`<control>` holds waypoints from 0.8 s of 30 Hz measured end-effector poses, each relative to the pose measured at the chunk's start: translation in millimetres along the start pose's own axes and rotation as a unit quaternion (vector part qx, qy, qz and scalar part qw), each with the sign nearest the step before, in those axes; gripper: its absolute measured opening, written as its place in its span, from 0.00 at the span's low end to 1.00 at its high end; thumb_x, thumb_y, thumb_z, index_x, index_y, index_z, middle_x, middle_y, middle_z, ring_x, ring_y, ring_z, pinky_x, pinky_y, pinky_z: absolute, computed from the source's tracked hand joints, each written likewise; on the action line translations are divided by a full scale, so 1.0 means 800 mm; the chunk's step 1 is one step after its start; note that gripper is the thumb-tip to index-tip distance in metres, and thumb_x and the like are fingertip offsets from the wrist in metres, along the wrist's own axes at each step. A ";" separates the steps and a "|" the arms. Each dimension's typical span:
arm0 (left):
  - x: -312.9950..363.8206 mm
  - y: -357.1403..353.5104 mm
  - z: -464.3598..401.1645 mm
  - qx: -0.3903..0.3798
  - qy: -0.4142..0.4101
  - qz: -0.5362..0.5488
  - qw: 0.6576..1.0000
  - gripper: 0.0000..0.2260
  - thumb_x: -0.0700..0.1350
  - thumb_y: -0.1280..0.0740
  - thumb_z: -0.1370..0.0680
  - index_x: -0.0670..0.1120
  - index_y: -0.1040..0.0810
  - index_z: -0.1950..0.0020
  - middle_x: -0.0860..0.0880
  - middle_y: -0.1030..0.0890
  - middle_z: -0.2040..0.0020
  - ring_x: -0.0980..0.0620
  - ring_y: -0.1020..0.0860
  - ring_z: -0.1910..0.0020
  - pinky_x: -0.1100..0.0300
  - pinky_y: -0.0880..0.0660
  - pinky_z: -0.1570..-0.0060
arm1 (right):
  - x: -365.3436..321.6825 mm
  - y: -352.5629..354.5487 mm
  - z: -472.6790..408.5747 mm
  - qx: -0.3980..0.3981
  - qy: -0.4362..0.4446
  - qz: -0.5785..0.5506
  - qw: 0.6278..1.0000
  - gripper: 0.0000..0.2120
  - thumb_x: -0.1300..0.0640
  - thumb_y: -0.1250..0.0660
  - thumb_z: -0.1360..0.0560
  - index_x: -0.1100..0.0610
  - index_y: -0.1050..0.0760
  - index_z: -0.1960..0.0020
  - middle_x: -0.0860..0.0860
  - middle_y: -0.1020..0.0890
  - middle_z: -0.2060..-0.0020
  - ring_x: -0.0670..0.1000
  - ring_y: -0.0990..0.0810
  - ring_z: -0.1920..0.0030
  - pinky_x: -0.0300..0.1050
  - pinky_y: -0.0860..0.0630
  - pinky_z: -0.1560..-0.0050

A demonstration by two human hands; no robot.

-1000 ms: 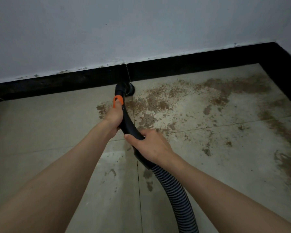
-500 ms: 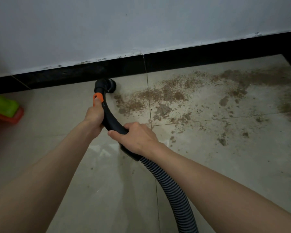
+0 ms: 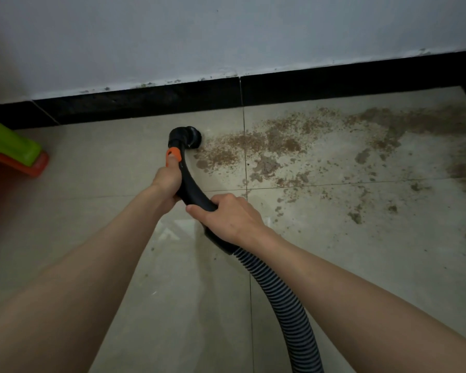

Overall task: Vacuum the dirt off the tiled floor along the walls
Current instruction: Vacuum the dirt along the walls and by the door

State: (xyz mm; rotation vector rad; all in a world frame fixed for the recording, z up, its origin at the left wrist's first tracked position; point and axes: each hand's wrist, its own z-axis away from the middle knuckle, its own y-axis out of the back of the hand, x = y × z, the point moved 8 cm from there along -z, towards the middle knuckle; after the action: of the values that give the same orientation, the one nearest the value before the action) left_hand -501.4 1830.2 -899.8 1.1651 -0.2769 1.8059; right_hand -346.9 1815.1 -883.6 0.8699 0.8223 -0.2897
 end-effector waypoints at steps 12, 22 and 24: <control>0.012 -0.096 0.019 -0.051 -0.013 -0.053 0.997 0.26 0.59 0.50 0.18 0.40 0.32 0.33 0.42 0.25 0.44 0.44 0.26 0.46 0.53 0.27 0.47 | 0.061 0.048 0.025 0.061 -0.040 -0.025 0.997 0.21 0.32 0.40 0.26 0.49 0.31 0.63 0.48 0.21 0.66 0.52 0.20 0.63 0.45 0.27 0.65; 0.023 -0.113 0.017 -0.064 -0.027 -0.073 0.995 0.27 0.59 0.51 0.18 0.39 0.31 0.34 0.41 0.25 0.45 0.45 0.25 0.49 0.53 0.25 0.50 | 0.065 0.058 0.026 0.081 -0.043 -0.052 0.994 0.19 0.33 0.39 0.25 0.47 0.31 0.64 0.49 0.20 0.65 0.53 0.19 0.62 0.46 0.25 0.62; 0.026 -0.099 0.015 -0.051 -0.038 -0.065 0.996 0.25 0.58 0.50 0.18 0.39 0.31 0.35 0.44 0.25 0.49 0.47 0.26 0.52 0.55 0.27 0.54 | 0.055 0.052 0.024 0.082 -0.037 -0.055 0.994 0.19 0.33 0.39 0.25 0.47 0.31 0.64 0.48 0.21 0.66 0.52 0.20 0.63 0.44 0.27 0.65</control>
State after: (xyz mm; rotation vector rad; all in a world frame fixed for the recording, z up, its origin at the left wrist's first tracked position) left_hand -433.4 1877.2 -899.2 1.1546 -0.3257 1.6178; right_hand -285.2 1830.9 -886.0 0.9635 0.7863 -0.4887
